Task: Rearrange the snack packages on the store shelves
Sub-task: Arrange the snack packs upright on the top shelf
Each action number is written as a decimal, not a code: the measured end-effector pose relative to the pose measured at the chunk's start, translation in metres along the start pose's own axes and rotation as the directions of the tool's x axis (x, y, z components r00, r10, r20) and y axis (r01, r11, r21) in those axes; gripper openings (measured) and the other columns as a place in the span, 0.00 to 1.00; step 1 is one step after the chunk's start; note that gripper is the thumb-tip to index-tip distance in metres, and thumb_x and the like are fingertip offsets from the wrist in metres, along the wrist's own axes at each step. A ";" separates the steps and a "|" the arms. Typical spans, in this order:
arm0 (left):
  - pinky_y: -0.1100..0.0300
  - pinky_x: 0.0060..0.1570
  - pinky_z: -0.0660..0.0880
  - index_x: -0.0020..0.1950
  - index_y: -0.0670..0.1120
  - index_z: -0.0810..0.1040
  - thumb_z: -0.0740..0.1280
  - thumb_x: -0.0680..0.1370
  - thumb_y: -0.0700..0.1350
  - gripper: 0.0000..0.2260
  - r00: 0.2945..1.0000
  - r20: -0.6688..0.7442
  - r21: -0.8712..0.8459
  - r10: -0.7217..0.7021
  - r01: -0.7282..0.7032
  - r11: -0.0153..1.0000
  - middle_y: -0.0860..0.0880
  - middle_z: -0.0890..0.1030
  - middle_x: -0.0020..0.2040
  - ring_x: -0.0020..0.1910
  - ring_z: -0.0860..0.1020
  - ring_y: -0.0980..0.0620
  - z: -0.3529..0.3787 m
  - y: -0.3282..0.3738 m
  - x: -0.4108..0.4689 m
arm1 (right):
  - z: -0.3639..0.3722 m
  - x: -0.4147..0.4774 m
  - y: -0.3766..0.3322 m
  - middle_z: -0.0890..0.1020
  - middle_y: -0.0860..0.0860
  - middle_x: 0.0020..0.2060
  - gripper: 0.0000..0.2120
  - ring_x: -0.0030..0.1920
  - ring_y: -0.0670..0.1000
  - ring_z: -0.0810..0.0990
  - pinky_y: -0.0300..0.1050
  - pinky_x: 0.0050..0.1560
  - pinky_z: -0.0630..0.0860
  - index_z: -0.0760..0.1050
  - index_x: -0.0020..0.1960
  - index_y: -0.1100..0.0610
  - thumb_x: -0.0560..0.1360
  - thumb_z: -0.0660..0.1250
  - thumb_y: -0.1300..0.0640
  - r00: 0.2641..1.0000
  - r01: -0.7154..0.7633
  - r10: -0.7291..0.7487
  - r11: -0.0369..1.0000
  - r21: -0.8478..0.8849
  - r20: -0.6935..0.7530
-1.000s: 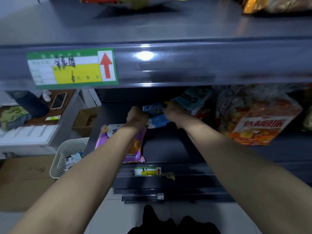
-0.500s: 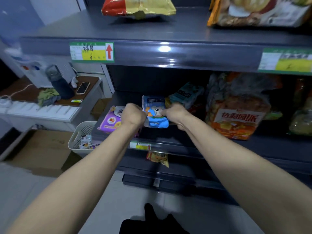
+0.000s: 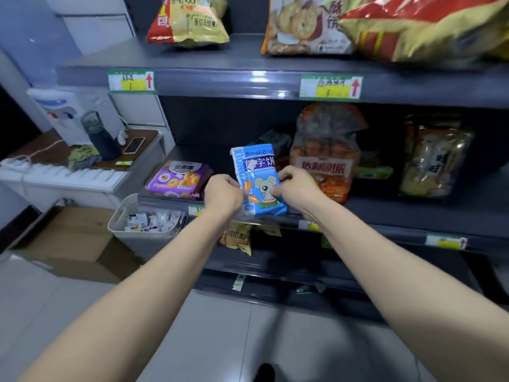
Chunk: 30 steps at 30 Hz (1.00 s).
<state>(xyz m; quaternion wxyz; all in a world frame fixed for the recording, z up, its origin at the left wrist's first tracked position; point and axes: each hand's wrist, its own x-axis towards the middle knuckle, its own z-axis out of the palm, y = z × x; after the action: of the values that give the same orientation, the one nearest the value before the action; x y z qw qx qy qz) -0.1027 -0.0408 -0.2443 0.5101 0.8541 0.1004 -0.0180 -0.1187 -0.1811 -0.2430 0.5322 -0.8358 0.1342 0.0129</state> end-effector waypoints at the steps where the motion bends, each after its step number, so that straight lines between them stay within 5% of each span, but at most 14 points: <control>1: 0.62 0.24 0.72 0.33 0.45 0.70 0.71 0.73 0.36 0.13 1.000 0.012 0.002 0.023 -0.023 1.000 0.44 0.80 0.44 0.37 0.77 0.51 0.003 0.004 -0.007 | -0.009 -0.009 0.000 0.79 0.52 0.40 0.09 0.41 0.50 0.79 0.43 0.38 0.76 0.73 0.49 0.60 0.71 0.70 0.67 1.000 0.016 -0.016 1.000 -0.003 -0.017; 6: 0.47 0.46 0.79 0.33 0.46 0.69 0.71 0.72 0.38 0.13 0.978 0.065 0.006 0.199 -0.200 0.980 0.45 0.81 0.44 0.47 0.81 0.46 0.015 0.026 -0.044 | -0.050 -0.049 0.003 0.77 0.48 0.38 0.09 0.37 0.43 0.77 0.34 0.29 0.71 0.73 0.47 0.58 0.71 0.71 0.65 0.985 0.068 -0.074 0.997 -0.042 -0.154; 11: 0.52 0.38 0.77 0.36 0.44 0.71 0.70 0.73 0.38 0.10 0.925 0.154 -0.056 0.349 -0.344 0.937 0.46 0.80 0.41 0.39 0.79 0.50 0.031 0.050 -0.079 | -0.090 -0.092 0.009 0.79 0.50 0.46 0.09 0.37 0.39 0.75 0.30 0.28 0.68 0.74 0.49 0.58 0.71 0.72 0.62 0.937 0.102 -0.125 0.991 -0.087 -0.326; 14: 0.49 0.42 0.78 0.34 0.44 0.71 0.71 0.71 0.38 0.10 0.878 0.210 -0.099 0.431 -0.419 0.903 0.45 0.81 0.41 0.43 0.80 0.47 0.048 0.073 -0.097 | -0.120 -0.117 0.011 0.80 0.49 0.43 0.09 0.37 0.39 0.76 0.32 0.31 0.70 0.75 0.50 0.59 0.71 0.72 0.61 0.899 0.113 -0.146 0.988 -0.103 -0.412; 20: 0.55 0.35 0.74 0.36 0.43 0.75 0.71 0.71 0.39 0.07 0.733 0.265 -0.168 0.627 -0.605 0.778 0.49 0.80 0.35 0.35 0.77 0.51 0.085 0.138 -0.139 | -0.200 -0.154 0.010 0.81 0.48 0.42 0.07 0.39 0.42 0.78 0.41 0.39 0.76 0.76 0.48 0.58 0.71 0.71 0.62 0.780 0.137 -0.198 0.980 -0.147 -0.593; 30: 0.60 0.40 0.76 0.40 0.44 0.77 0.71 0.72 0.40 0.04 0.529 0.145 -0.230 0.836 -0.804 0.548 0.49 0.80 0.40 0.41 0.78 0.54 0.160 0.294 -0.165 | -0.364 -0.132 -0.018 0.81 0.50 0.45 0.10 0.47 0.49 0.81 0.51 0.51 0.80 0.76 0.49 0.57 0.70 0.71 0.64 0.594 0.320 -0.399 0.914 -0.250 -0.699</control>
<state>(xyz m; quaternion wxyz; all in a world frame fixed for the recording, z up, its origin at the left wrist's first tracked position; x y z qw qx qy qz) -0.1975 -0.3409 -0.0441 0.5224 0.7553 -0.3742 0.1288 -0.2862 -0.4716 -0.0473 0.3818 -0.8034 0.1651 -0.4260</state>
